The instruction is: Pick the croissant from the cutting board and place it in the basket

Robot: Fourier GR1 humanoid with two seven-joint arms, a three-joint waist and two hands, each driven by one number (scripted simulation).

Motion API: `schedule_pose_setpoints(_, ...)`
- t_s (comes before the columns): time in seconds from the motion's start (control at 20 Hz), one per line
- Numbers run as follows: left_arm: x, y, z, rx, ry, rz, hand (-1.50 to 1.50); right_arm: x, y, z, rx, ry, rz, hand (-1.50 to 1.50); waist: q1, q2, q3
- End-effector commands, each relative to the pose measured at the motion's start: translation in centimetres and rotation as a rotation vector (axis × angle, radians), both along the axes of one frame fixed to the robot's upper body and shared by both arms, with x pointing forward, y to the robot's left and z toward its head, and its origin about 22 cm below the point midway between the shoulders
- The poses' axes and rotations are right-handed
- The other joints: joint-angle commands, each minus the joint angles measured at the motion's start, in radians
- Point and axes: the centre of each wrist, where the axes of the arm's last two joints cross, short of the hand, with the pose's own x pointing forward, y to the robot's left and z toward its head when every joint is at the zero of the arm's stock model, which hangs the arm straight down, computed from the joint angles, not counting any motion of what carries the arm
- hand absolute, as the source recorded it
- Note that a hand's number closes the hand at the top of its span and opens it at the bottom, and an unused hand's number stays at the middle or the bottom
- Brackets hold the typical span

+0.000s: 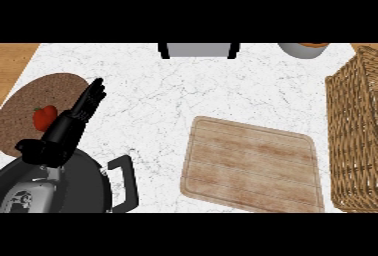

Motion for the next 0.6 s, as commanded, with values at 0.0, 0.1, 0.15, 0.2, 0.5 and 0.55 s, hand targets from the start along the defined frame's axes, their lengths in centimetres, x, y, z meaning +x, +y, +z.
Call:
schedule_pose_setpoints(0.0,1.1,1.0,1.0,-0.005,-0.004,-0.005,0.00,0.5,-4.7,-1.7,0.031,0.030,0.001,1.50,-0.004,0.001,0.001)
schedule_pose_setpoints(0.1,1.4,2.8,0.4,-0.016,-0.009,0.006,0.00,1.9,-5.3,-2.7,0.021,0.019,-0.010,1.50,0.000,0.002,0.000)
schedule_pose_setpoints(0.15,-0.3,0.0,0.0,0.008,-0.005,-0.026,0.00,3.3,-6.1,-3.0,0.018,0.007,-0.024,1.50,0.009,0.002,0.001)
schedule_pose_setpoints(0.2,-1.0,1.2,-1.4,-0.006,-0.001,-0.019,0.00,2.3,-6.6,-2.4,-0.001,0.004,-0.015,1.50,0.002,0.001,0.000)
schedule_pose_setpoints(0.5,-1.9,-0.5,-0.3,-0.006,-0.004,-0.014,0.00,3.5,-8.8,-6.6,-0.075,-0.041,-0.062,1.50,0.007,0.001,0.001)
schedule_pose_setpoints(0.55,-0.2,0.4,0.2,-0.005,0.010,0.008,0.00,2.4,-9.7,-6.2,-0.062,-0.055,-0.054,1.50,-0.001,0.000,0.000)
